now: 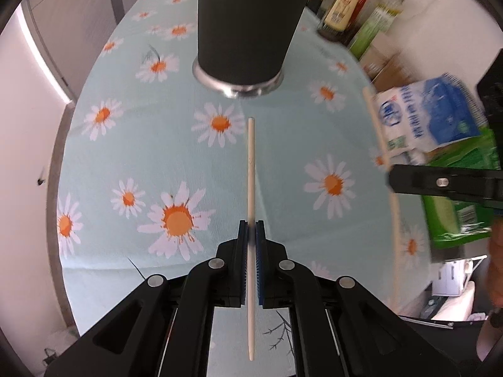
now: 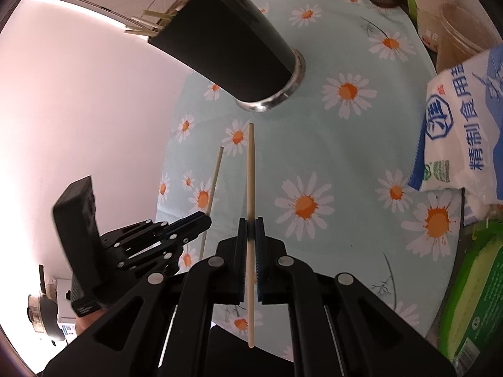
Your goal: Organize utensils
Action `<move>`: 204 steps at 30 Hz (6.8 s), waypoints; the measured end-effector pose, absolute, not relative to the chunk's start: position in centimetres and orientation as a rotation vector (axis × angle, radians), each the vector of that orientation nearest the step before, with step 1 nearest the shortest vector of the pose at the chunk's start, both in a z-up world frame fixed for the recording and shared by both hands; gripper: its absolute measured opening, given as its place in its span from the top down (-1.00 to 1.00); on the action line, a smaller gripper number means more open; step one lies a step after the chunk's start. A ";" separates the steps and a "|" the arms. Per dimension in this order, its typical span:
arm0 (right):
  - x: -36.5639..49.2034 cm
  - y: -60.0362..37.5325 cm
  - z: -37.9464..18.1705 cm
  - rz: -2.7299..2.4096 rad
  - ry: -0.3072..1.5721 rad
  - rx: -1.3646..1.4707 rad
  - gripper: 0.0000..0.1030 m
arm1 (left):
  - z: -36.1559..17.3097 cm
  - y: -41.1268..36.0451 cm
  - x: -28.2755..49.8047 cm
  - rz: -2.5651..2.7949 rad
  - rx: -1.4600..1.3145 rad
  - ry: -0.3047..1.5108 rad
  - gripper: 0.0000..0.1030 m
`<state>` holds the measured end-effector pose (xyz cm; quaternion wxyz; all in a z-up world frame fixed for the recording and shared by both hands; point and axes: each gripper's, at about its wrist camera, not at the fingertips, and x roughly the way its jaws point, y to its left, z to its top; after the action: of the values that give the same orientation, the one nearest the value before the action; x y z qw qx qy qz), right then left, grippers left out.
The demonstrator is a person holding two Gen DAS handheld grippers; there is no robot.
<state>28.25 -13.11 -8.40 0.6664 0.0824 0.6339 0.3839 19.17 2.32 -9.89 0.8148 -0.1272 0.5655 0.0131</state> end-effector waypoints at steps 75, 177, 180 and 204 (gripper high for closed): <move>38.6 -7.6 6.2 0.720 0.364 0.342 0.89 | 5.5 12.9 32.1 -0.329 -0.400 0.175 0.93; 12.4 -21.9 -1.4 0.734 0.570 0.030 -0.90 | -2.2 -1.1 3.7 0.049 -0.158 0.583 -0.87; 12.7 -21.7 -1.6 0.735 0.577 0.033 -0.90 | -2.3 -0.8 3.8 0.054 -0.170 0.586 -0.87; 13.6 -22.1 -3.1 0.702 0.641 0.038 -0.90 | -2.7 -0.8 5.5 0.027 -0.185 0.606 -0.87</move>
<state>13.56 -22.05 -3.06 0.8890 0.0183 0.3085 0.3380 5.49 -0.83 -2.68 0.9502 -0.0908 0.2978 0.0133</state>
